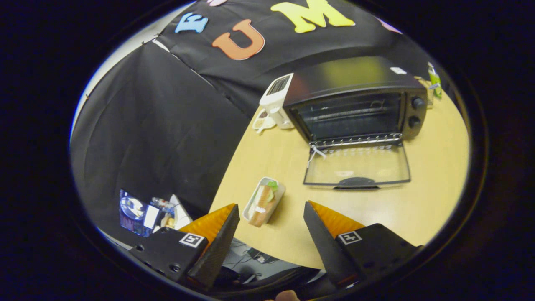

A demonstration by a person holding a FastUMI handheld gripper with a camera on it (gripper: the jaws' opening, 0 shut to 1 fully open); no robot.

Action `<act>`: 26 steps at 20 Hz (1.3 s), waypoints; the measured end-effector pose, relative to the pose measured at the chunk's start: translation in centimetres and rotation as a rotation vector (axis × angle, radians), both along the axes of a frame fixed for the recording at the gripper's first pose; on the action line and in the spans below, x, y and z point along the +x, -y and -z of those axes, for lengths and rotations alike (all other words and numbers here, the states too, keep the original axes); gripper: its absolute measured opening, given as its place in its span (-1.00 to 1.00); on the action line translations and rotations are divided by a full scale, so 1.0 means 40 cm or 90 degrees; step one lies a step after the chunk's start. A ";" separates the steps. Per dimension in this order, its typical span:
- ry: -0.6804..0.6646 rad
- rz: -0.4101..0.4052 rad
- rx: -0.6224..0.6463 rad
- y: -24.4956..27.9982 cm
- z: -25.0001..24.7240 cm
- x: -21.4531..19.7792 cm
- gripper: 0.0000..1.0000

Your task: Open the toaster oven, put the food inside, and close the toaster oven door.

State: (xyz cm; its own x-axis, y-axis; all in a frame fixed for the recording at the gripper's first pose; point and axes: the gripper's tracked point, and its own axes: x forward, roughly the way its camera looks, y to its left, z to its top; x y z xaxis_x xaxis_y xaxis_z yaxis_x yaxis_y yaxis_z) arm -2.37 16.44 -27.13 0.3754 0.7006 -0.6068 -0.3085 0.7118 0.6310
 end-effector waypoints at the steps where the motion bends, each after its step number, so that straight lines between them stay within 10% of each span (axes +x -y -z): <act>1: -0.036 -0.001 0.020 -0.040 0.029 -0.005 1.00; 12: -0.221 0.031 0.065 -0.208 0.226 0.029 0.63; 17: -0.247 0.033 0.068 -0.236 0.252 0.044 0.03; 26: -0.210 0.035 0.143 -0.146 0.051 0.018 -0.34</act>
State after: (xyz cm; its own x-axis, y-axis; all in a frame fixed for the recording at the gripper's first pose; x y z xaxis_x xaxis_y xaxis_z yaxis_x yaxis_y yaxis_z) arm -1.66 22.30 -29.19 0.2263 0.8140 -0.5349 -0.0288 0.5545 0.8317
